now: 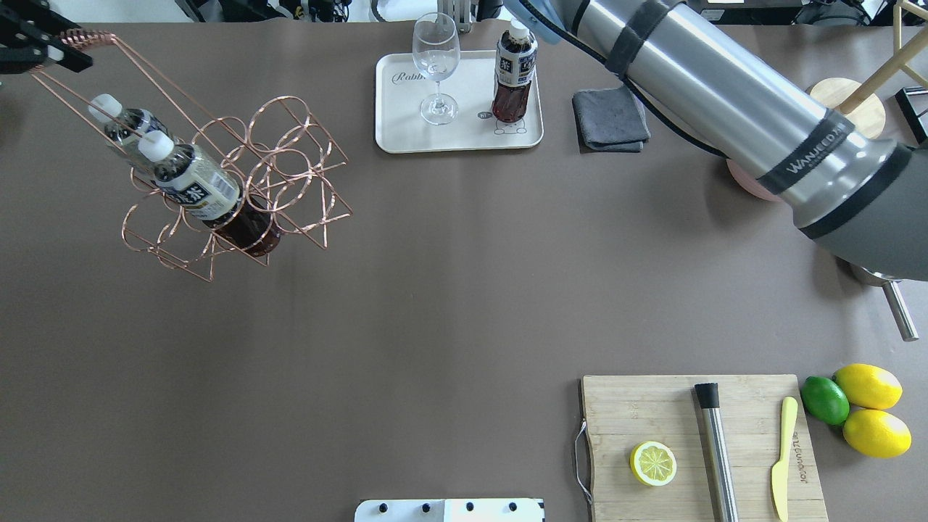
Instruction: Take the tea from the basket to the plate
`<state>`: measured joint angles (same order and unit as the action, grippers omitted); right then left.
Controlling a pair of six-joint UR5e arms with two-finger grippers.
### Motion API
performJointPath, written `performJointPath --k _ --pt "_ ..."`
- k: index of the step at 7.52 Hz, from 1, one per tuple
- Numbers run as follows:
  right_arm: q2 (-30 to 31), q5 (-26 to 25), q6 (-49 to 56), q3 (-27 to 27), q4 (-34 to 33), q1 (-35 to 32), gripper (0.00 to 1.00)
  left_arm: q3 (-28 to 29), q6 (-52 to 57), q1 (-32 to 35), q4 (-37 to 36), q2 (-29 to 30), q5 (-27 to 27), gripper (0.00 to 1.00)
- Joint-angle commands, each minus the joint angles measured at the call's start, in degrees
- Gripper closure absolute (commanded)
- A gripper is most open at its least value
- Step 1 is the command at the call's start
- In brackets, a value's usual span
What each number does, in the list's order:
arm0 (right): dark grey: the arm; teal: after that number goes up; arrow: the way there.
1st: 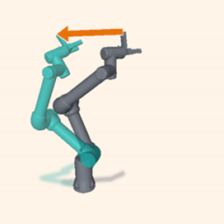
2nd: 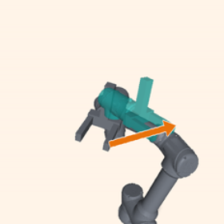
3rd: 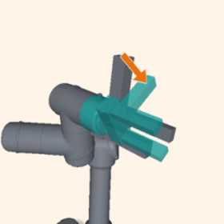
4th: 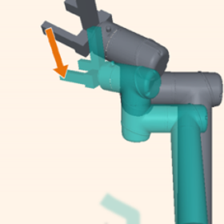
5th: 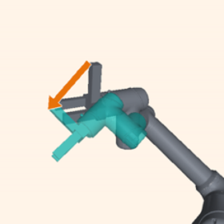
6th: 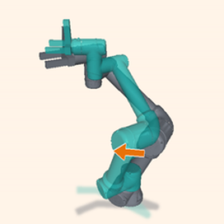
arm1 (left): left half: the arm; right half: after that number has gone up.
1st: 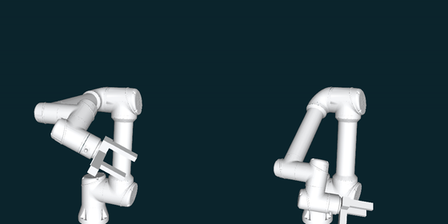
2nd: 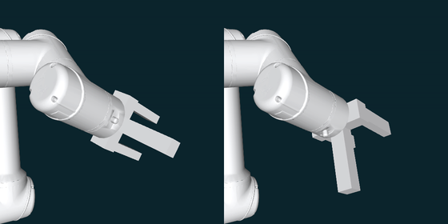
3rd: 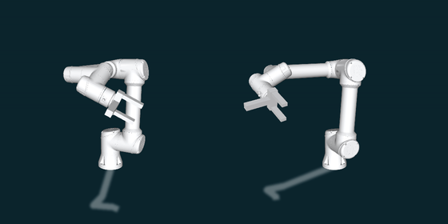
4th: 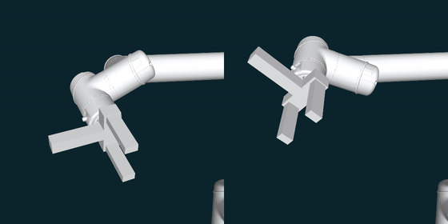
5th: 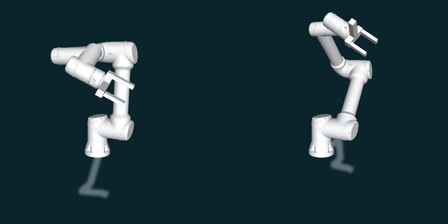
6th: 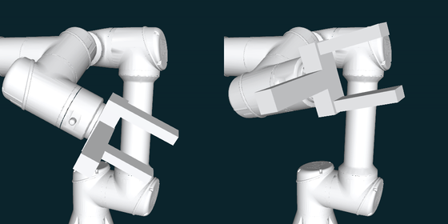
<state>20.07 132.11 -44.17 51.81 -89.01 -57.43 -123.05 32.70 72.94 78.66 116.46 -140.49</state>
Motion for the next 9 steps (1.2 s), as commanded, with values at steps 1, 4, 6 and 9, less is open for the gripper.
performJointPath --k 1,4,6,9 --pt "15.7 0.7 10.5 25.7 -14.3 -2.6 0.00 1.5 11.7 8.0 0.0 -8.0 -0.9 1.00" --pt "42.7 0.6 23.9 52.9 -22.9 -9.3 0.00 12.6 24.6 13.4 0.1 -7.6 -0.2 1.00" --pt "59.6 0.7 37.6 57.6 -22.6 -18.6 0.00 16.5 25.6 13.2 0.5 -3.5 3.5 1.00" --pt "72.5 0.3 49.5 56.1 -22.2 -28.8 0.00 24.2 25.7 9.3 3.1 5.1 10.1 1.00"
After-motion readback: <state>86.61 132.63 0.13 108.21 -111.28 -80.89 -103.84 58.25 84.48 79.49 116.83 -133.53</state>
